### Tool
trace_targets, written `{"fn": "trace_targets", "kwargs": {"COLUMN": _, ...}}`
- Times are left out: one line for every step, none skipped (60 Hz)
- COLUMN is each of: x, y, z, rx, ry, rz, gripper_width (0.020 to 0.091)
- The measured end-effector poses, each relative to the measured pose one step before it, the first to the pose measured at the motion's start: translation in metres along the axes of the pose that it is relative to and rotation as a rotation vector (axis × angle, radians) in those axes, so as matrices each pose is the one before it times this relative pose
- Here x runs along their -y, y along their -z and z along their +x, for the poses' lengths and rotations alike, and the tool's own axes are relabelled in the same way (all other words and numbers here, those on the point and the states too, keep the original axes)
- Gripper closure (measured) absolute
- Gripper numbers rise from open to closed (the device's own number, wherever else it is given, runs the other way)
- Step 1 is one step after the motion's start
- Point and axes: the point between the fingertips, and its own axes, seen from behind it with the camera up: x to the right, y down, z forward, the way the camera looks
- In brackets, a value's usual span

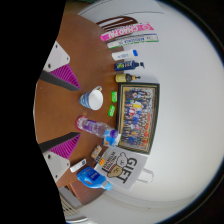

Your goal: Pour water

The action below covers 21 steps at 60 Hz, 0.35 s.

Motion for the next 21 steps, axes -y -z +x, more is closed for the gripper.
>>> {"fn": "trace_targets", "kwargs": {"x": -0.00066, "y": 0.00348, "z": -0.00205, "rx": 0.00147, "ry": 0.0024, "rz": 0.00088, "gripper_width": 0.0251}}
{"fn": "trace_targets", "kwargs": {"x": -0.00094, "y": 0.00335, "z": -0.00147, "rx": 0.00083, "ry": 0.0018, "rz": -0.00020, "gripper_width": 0.0252}}
{"fn": "trace_targets", "kwargs": {"x": -0.00103, "y": 0.00300, "z": -0.00177, "rx": 0.00009, "ry": 0.0028, "rz": -0.00105, "gripper_width": 0.0252}}
{"fn": "trace_targets", "kwargs": {"x": -0.00127, "y": 0.00253, "z": -0.00166, "rx": -0.00006, "ry": 0.0028, "rz": -0.00151, "gripper_width": 0.0251}}
{"fn": "trace_targets", "kwargs": {"x": -0.00123, "y": 0.00249, "z": -0.00142, "rx": 0.00102, "ry": 0.0007, "rz": -0.00261, "gripper_width": 0.0251}}
{"fn": "trace_targets", "kwargs": {"x": -0.00162, "y": 0.00222, "z": -0.00170, "rx": 0.00277, "ry": -0.0036, "rz": -0.00405, "gripper_width": 0.0251}}
{"fn": "trace_targets", "kwargs": {"x": -0.00164, "y": 0.00101, "z": -0.00168, "rx": 0.00167, "ry": -0.0067, "rz": -0.00423, "gripper_width": 0.0250}}
{"fn": "trace_targets", "kwargs": {"x": -0.00157, "y": 0.00169, "z": -0.00098, "rx": 0.00022, "ry": -0.0052, "rz": -0.00326, "gripper_width": 0.0249}}
{"fn": "trace_targets", "kwargs": {"x": -0.00104, "y": 0.00123, "z": -0.00037, "rx": -0.00203, "ry": -0.0026, "rz": -0.00162, "gripper_width": 0.0247}}
{"fn": "trace_targets", "kwargs": {"x": -0.00002, "y": 0.00063, "z": 0.00004, "rx": -0.00384, "ry": 0.0009, "rz": -0.00147, "gripper_width": 0.0250}}
{"fn": "trace_targets", "kwargs": {"x": -0.00001, "y": 0.00142, "z": 0.00059, "rx": -0.00516, "ry": 0.0042, "rz": 0.00208, "gripper_width": 0.0250}}
{"fn": "trace_targets", "kwargs": {"x": 0.00073, "y": 0.00114, "z": 0.00027, "rx": -0.00459, "ry": 0.0067, "rz": 0.00409, "gripper_width": 0.0250}}
{"fn": "trace_targets", "kwargs": {"x": 0.00116, "y": 0.00116, "z": 0.00051, "rx": -0.00334, "ry": 0.0077, "rz": 0.00492, "gripper_width": 0.0252}}
{"fn": "trace_targets", "kwargs": {"x": 0.00128, "y": 0.00102, "z": -0.00018, "rx": -0.00161, "ry": 0.0069, "rz": 0.00434, "gripper_width": 0.0253}}
{"fn": "trace_targets", "kwargs": {"x": 0.00138, "y": 0.00090, "z": -0.00010, "rx": -0.00023, "ry": 0.0039, "rz": 0.00325, "gripper_width": 0.0253}}
{"fn": "trace_targets", "kwargs": {"x": 0.00142, "y": 0.00082, "z": -0.00011, "rx": 0.00049, "ry": 0.0014, "rz": 0.00310, "gripper_width": 0.0252}}
{"fn": "trace_targets", "kwargs": {"x": 0.00163, "y": 0.00063, "z": 0.00069, "rx": 0.00122, "ry": 0.0004, "rz": 0.00422, "gripper_width": 0.0251}}
{"fn": "trace_targets", "kwargs": {"x": 0.00156, "y": 0.00097, "z": -0.00015, "rx": -0.00039, "ry": -0.0011, "rz": 0.00399, "gripper_width": 0.0251}}
{"fn": "trace_targets", "kwargs": {"x": 0.00190, "y": 0.00074, "z": -0.00042, "rx": -0.00044, "ry": -0.0008, "rz": 0.00431, "gripper_width": 0.0252}}
{"fn": "trace_targets", "kwargs": {"x": 0.00207, "y": 0.00078, "z": -0.00038, "rx": -0.00029, "ry": -0.0003, "rz": 0.00406, "gripper_width": 0.0250}}
{"fn": "trace_targets", "kwargs": {"x": 0.00206, "y": 0.00063, "z": -0.00041, "rx": 0.00131, "ry": -0.0006, "rz": 0.00317, "gripper_width": 0.0249}}
